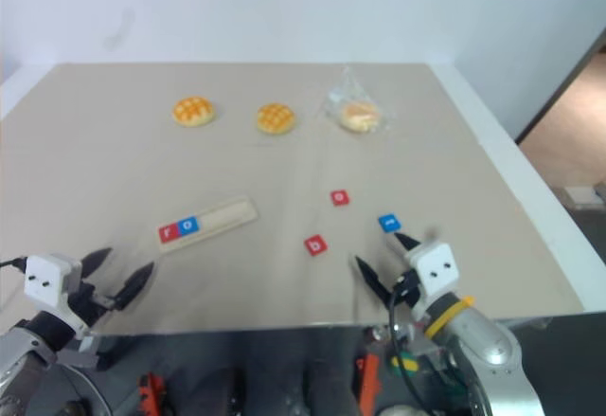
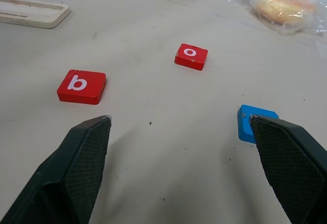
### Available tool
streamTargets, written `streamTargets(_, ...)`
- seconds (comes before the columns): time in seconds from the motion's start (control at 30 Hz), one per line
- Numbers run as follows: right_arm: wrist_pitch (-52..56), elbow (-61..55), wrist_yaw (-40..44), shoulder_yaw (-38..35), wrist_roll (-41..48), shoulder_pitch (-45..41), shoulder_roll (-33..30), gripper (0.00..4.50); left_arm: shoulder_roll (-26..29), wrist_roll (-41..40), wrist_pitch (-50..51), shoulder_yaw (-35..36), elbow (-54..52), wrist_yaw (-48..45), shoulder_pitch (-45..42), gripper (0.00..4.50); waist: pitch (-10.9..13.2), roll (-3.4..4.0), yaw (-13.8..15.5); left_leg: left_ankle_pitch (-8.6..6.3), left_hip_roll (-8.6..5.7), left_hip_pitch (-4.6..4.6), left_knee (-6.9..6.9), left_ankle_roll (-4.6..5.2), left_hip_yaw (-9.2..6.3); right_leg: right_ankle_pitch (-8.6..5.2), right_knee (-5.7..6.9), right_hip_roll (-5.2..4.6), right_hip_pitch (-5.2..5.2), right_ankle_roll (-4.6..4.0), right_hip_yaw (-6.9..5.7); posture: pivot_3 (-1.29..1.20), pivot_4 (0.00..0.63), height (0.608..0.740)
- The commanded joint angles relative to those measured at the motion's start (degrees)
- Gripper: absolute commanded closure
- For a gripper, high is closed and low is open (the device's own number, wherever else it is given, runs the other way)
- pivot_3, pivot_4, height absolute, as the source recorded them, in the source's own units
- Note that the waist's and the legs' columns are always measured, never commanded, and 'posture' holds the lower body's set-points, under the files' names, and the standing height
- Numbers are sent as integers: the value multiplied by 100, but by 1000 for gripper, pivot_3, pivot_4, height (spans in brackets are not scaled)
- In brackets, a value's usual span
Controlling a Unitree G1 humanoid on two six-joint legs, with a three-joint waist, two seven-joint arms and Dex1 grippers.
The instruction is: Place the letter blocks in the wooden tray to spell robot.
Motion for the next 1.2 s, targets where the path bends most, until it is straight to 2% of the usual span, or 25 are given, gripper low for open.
streamTargets(0.03, -199, -92, 184, -89, 99, 1, -107, 24, 121, -126, -51, -104, -288, -283, 67, 0, 0, 0, 0, 0, 0, 0, 0, 0, 0, 0, 0, 0, 0, 0, 0, 0, 150, 740)
streamTargets(0.13, -330, -42, 536, -12, 181, 33, -257, 24, 326, -148, -215, -407, -488, -815, 189, 0, 0, 0, 0, 0, -4, 0, 0, 0, 2, 0, 0, 0, 0, 0, 0, 0, 150, 740)
streamTargets(0.43, -365, -75, 1310, 211, 355, 1, -666, 24, 722, -348, -155, -611, -714, -1443, 132, 0, 0, 0, 0, 0, -2, 1, 0, 1, 3, 0, -3, 1, 1, 0, 4, 0, 150, 740)
streamTargets(0.57, -337, -136, 1370, 216, 394, 4, -720, 24, 777, -407, -95, -701, -740, -1484, 92, 0, 0, 0, 2, 0, -3, 1, 1, 0, 2, 0, -3, -1, 1, 0, 5, 0, 150, 740)
streamTargets(0.67, -329, -186, 1233, 159, 381, 12, -650, 24, 626, -399, -47, -617, -670, -1184, -27, 0, 0, 1, 2, 0, -3, 1, 1, 0, 3, 0, -3, 0, 2, 0, 4, 0, 150, 740)
streamTargets(0.8, -328, -248, 981, 145, 295, -110, -564, 24, 635, -172, 35, -306, -152, -625, -681, 0, 0, 0, 3, 1, -2, 1, 5, 3, -4, 1, -1, 5, 5, -1, -6, 0, 150, 740)
streamTargets(0.87, -195, -259, 769, 221, 272, -398, -483, 24, 965, 12, -3, -431, 418, -769, -1450, 0, 1, -1, 3, 2, -1, 7, 5, 4, -3, 2, -1, 7, 10, -4, -6, 0, 150, 740)
streamTargets(1.07, 125, -190, 529, 510, 99, -1131, -472, 24, 1669, 63, -145, -1100, 2385, -2260, -3466, 0, -1, -1, 3, 13, -9, 13, 8, 12, -2, 12, -2, 3, 20, -11, -10, 0, 150, 740)
streamTargets(1.2, 72, 29, 650, 607, 386, -1730, -269, 24, 1952, 105, 94, -1820, 3514, -3639, -4679, 0, -2, -3, 3, 4, -13, -25, 8, 3, -6, 26, 0, 12, -12, 36, -8, 0, 150, 740)
